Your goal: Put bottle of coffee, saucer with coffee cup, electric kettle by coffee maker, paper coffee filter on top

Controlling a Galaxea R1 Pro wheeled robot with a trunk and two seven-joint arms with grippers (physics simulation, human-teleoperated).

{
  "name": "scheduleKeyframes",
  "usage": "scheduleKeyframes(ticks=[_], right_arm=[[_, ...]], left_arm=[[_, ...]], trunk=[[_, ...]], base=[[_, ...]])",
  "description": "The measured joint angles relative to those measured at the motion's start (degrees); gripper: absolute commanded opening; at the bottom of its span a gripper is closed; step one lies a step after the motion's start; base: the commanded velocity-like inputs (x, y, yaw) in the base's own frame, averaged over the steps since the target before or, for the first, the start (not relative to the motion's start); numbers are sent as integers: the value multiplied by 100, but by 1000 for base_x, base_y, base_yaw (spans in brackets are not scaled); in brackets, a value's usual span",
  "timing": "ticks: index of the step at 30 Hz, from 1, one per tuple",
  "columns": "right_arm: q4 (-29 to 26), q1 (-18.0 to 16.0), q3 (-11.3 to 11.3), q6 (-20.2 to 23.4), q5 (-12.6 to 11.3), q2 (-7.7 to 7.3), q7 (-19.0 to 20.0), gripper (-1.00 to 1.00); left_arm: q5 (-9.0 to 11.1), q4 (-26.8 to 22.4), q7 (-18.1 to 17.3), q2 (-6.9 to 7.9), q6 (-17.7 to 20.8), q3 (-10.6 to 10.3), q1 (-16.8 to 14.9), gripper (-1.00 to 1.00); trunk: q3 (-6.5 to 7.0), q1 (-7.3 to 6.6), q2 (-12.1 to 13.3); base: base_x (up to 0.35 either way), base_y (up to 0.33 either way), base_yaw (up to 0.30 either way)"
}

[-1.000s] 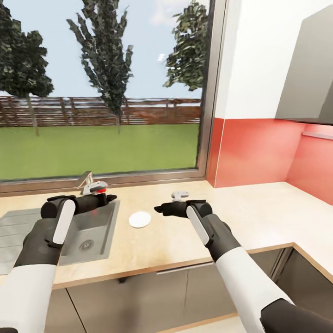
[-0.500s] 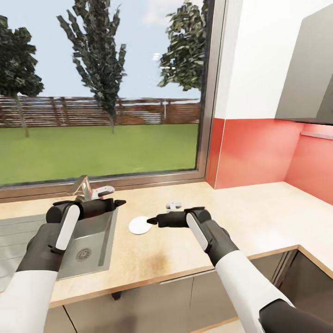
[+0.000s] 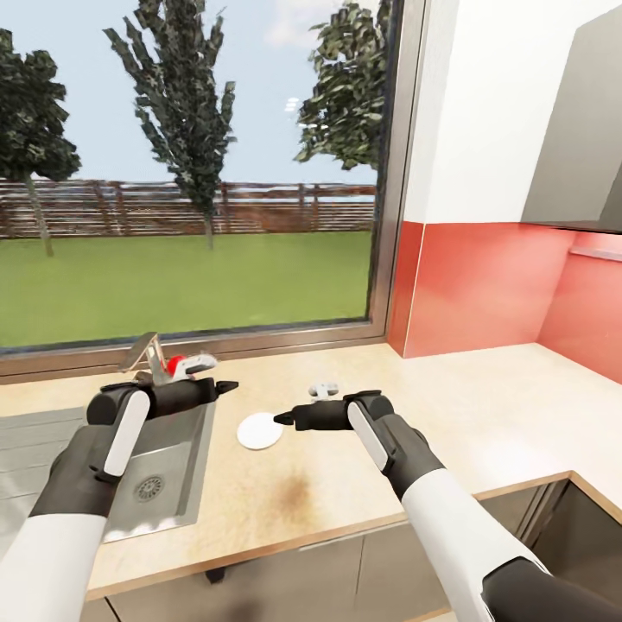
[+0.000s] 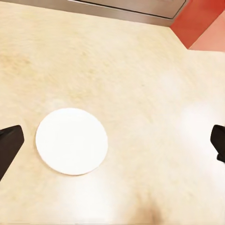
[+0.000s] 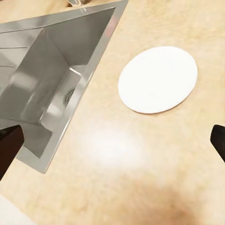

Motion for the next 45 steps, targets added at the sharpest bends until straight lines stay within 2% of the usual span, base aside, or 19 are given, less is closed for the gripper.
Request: scheduleKeyframes(ticks=[8, 18, 31, 35, 40, 45], right_arm=[[150, 4, 7, 2, 0, -1, 4, 100], [212, 2, 10, 0, 1, 0, 9, 100], [794, 3, 35, -12, -2, 0, 35, 100], [890, 3, 119, -14, -3, 0, 152, 100], [928, 3, 384, -16, 3, 0, 460, 100], [965, 3, 423, -16, 4, 0, 491, 100]], left_arm=[[-15, 107, 1, -18, -8, -5, 84, 100], [-25, 344, -10, -44, -16, 4, 93, 100], [13, 1008, -45, -39, -63, 10, 93, 100], [20, 1127, -52, -41, -81, 10, 93, 100], [21, 1186, -55, -44, -120, 11, 93, 100], [23, 1198, -55, -50, -114, 10, 93, 100]], trunk=[[0, -3, -1], [0, -2, -1], [0, 0, 0], [0, -1, 0], [0, -1, 1], [0, 0, 0]], base=[[206, 0, -155], [118, 7, -13], [24, 4, 0], [99, 9, 0], [189, 45, 0], [27, 6, 0]])
